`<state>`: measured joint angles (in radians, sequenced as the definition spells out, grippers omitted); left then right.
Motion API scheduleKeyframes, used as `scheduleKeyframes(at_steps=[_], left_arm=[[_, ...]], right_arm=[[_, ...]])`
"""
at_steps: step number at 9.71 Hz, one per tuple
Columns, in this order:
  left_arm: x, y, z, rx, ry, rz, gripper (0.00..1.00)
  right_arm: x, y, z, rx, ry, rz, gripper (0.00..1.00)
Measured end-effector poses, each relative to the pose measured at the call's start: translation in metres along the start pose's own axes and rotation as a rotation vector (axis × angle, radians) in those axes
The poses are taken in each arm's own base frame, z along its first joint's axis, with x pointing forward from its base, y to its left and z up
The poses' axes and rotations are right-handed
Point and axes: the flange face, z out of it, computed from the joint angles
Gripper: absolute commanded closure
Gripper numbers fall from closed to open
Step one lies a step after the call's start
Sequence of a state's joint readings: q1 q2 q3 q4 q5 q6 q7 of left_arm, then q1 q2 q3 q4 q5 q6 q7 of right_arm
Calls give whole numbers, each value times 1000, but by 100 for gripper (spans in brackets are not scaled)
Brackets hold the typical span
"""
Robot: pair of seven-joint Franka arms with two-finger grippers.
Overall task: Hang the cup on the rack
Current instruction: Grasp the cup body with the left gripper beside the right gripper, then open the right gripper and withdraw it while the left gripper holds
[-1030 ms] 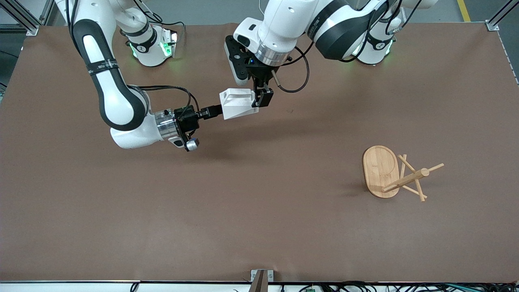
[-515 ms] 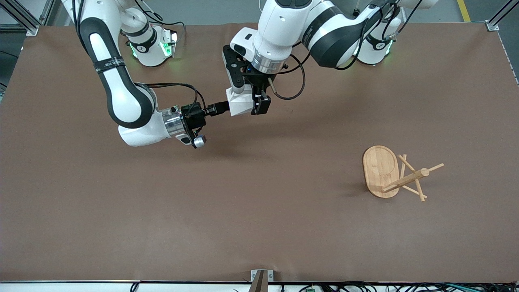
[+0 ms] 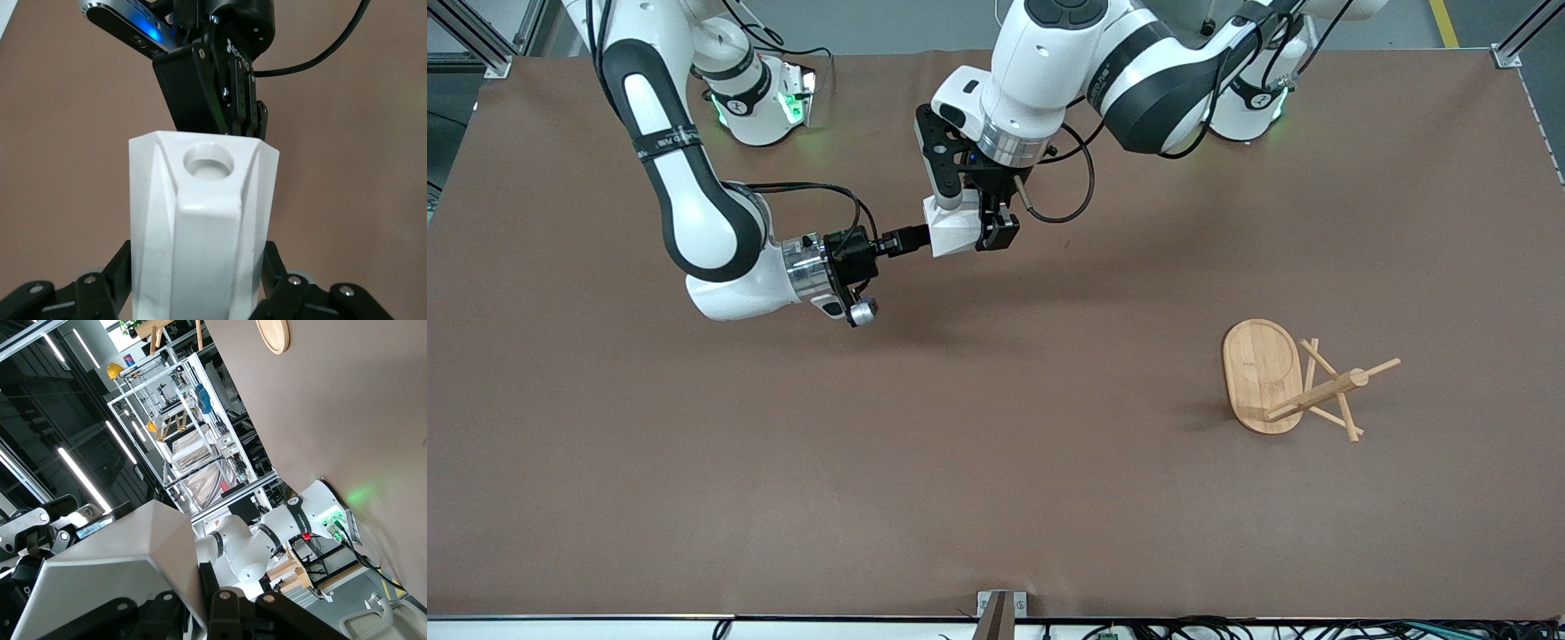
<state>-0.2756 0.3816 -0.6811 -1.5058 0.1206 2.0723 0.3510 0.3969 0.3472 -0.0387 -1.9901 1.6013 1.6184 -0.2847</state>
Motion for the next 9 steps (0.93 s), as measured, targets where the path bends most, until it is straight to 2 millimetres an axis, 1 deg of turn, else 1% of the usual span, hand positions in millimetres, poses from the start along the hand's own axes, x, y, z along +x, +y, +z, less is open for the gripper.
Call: scheduleKeyframes(at_steps=[1,2,3,6,7,8,9], left_arm=[[0,0,0,0,0,0,94],[0,0,0,0,0,0,97],[0,0,0,0,0,-1,97],[-3,-7,-1,4,-1,-12,97],[-4,-9,-1,5,-1,-15,98],[-4,-10,-1,5,-1,-16,98],[-5,-11,-1,6,-1,-17,98]], right_arm=[[0,0,0,0,0,0,93],[0,0,0,1,0,0,32],[0,0,0,2,0,0,0],[-1,-4,-1,12,-6,-4,0],[-1,-5,-6,18,-6,-1,0],[-1,-7,-20,28,-4,-1,0],[0,-8,-45,19,-1,-6,0]])
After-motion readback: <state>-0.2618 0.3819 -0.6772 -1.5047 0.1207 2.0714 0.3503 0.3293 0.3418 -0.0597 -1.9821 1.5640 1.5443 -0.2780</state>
